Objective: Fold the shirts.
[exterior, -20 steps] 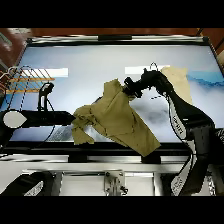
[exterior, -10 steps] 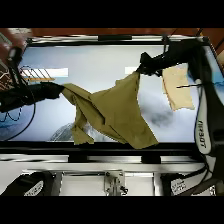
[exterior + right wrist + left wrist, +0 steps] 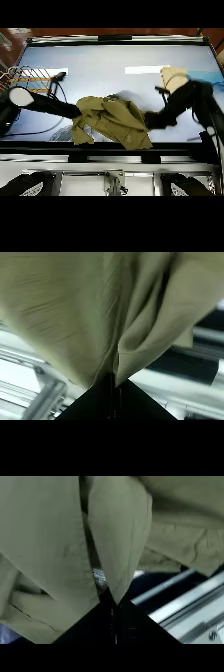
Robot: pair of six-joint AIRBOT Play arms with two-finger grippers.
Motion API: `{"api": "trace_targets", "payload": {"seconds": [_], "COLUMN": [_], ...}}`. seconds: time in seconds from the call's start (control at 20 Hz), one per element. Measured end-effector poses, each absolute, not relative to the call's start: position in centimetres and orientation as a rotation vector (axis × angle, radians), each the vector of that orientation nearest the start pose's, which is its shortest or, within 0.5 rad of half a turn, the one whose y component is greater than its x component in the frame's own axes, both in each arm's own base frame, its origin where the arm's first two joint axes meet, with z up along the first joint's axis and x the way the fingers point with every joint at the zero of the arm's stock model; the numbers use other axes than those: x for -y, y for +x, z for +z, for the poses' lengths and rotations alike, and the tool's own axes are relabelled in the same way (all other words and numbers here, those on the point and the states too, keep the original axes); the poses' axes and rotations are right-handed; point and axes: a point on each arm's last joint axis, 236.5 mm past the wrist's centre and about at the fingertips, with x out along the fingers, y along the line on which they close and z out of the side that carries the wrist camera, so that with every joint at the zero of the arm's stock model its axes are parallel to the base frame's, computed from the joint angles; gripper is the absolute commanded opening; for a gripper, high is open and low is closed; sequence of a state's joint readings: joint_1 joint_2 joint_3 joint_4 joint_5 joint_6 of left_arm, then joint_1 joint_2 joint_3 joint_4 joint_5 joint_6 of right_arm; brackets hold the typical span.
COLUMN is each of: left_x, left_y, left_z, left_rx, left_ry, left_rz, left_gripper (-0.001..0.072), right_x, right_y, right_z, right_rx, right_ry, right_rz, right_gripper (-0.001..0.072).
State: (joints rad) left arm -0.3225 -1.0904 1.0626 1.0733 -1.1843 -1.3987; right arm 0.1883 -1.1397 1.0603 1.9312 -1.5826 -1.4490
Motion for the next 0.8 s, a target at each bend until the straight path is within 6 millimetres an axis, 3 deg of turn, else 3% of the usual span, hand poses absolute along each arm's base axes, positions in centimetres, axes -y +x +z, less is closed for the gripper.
{"api": "trace_targets", "payload": {"seconds": [0.1,0.2,0.3,0.45,0.6,0.7,0.8], "left_x": [22.2,22.8,23.2,23.2,23.0,22.8,22.6], "left_y": [26.0,23.2,21.3,20.4,20.1,20.1,20.1], "left_z": [3.2,1.1,0.3,0.7,1.8,2.5,2.9], "left_rx": [-1.343,-1.436,-1.485,-1.48,-1.449,-1.424,-1.408], "left_ry": [-0.066,-0.037,-0.013,-0.002,0.002,0.007,0.012], "left_rz": [-0.717,-0.741,-0.763,-0.776,-0.785,-0.784,-0.785], "left_gripper": [0.0032,0.0032,0.0032,0.0032,0.0032,0.0032,0.0032], "right_x": [-12.3,-11.3,-10.4,-9.6,-10.2,-11.9,-14.1], "right_y": [19.7,17.9,18.4,23.9,30.2,32.4,33.3], "right_z": [-0.3,-1.8,-1.6,1.5,5.0,4.6,2.4], "right_rx": [-1.77,-1.777,-1.729,-1.503,-1.285,-1.274,-1.324], "right_ry": [0.249,0.248,0.241,0.311,0.432,0.46,0.447], "right_rz": [0.264,0.215,0.178,0.123,0.123,0.161,0.195], "right_gripper": [0.0528,0.053,0.053,0.053,0.053,0.0536,0.0536]}}
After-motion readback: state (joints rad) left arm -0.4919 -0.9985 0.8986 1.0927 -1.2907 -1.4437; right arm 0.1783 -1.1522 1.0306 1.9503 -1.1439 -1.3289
